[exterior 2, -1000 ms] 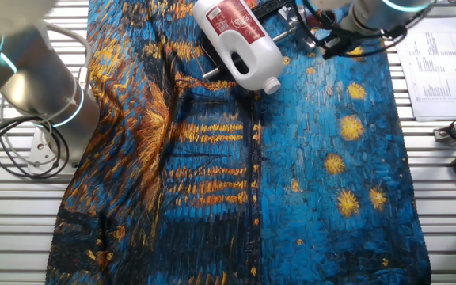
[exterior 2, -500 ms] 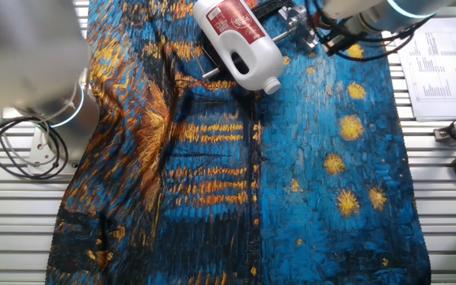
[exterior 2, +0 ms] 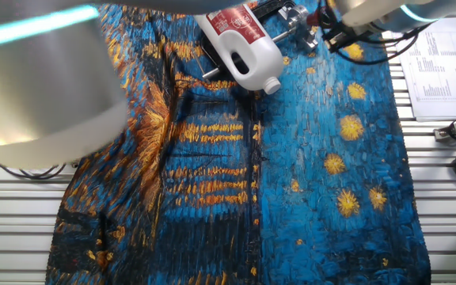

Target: Push down the lever

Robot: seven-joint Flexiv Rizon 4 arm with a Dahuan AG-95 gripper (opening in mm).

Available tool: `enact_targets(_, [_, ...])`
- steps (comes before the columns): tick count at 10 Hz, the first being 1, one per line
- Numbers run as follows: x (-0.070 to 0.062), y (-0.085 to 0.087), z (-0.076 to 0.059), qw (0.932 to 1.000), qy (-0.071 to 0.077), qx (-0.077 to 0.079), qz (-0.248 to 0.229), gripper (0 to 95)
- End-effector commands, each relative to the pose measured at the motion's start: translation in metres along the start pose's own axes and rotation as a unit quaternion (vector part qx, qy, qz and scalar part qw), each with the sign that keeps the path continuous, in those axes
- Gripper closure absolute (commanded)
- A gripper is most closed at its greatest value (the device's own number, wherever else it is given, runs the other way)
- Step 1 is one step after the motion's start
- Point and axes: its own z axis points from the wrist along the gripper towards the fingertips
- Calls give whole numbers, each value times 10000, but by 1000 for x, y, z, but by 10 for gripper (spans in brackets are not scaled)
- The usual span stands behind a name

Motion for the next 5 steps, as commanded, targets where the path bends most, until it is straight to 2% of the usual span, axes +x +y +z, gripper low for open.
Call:
enact_targets(1, [-3, 1, -2, 10000, -46, 7, -32, 950])
enact_targets(5, [-12, -4, -3, 9999, -85, -19, -50, 950])
